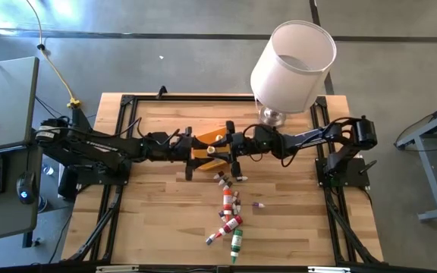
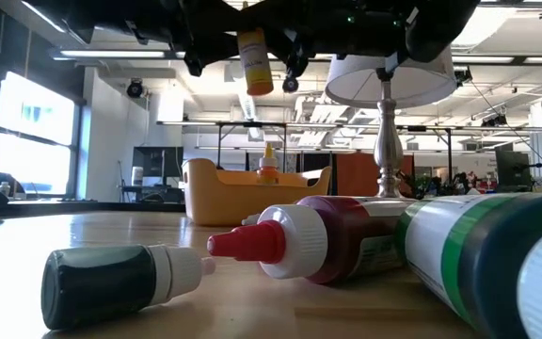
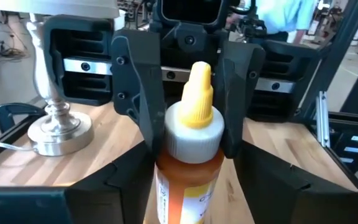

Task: Pick & Place food coloring
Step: Put the large yellow food coloring bottle into the yellow bin

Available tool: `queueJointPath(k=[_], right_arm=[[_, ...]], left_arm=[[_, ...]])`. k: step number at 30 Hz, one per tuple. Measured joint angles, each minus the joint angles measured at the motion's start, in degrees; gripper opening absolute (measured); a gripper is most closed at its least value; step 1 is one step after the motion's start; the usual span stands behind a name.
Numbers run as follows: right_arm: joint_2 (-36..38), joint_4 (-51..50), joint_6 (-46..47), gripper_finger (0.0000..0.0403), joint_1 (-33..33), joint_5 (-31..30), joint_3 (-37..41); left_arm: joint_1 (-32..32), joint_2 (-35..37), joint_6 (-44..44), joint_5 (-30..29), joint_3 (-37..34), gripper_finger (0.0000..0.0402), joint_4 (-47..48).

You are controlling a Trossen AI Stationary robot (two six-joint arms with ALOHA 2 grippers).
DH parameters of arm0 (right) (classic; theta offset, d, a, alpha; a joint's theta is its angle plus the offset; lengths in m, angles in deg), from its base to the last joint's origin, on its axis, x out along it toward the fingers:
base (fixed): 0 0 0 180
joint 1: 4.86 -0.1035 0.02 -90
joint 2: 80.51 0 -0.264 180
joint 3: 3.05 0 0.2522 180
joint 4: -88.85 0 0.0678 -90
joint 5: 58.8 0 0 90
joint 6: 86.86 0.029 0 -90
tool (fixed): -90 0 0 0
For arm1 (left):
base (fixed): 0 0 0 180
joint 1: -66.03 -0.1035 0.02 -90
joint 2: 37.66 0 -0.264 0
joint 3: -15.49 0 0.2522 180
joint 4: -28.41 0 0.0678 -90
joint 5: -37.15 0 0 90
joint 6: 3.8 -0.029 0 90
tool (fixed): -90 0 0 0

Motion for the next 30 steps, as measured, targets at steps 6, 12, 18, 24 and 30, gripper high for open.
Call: queueJointPath(k=[6,12,18,24,30], right_arm=[[0.0,0.89,0.0,0.0123,0.0,0.56,0.11],[0.0,1.38,0.06,0.0123,0.0,0.6,0.12],[0.0,1.46,-0.14,0.0124,0.04,0.28,0.22],[-0.02,1.5,-1.73,0.0147,-0.05,-1.94,0.2],[-0.02,1.29,-1.72,0.0187,-0.02,-2.58,0.2]], left_arm=[[0.0,0.0,0.8,-0.65,0.11,0.0207,0.92],[0.0,0.0,1.58,-1.04,0.11,0.0148,1.03],[0.0,0.02,1.96,-1.06,0.11,0.012,1.1],[0.0,-0.02,2.46,-1.02,0.11,0.0126,1.24],[0.0,-0.02,2.66,-1.62,0.11,0.0126,1.35]])
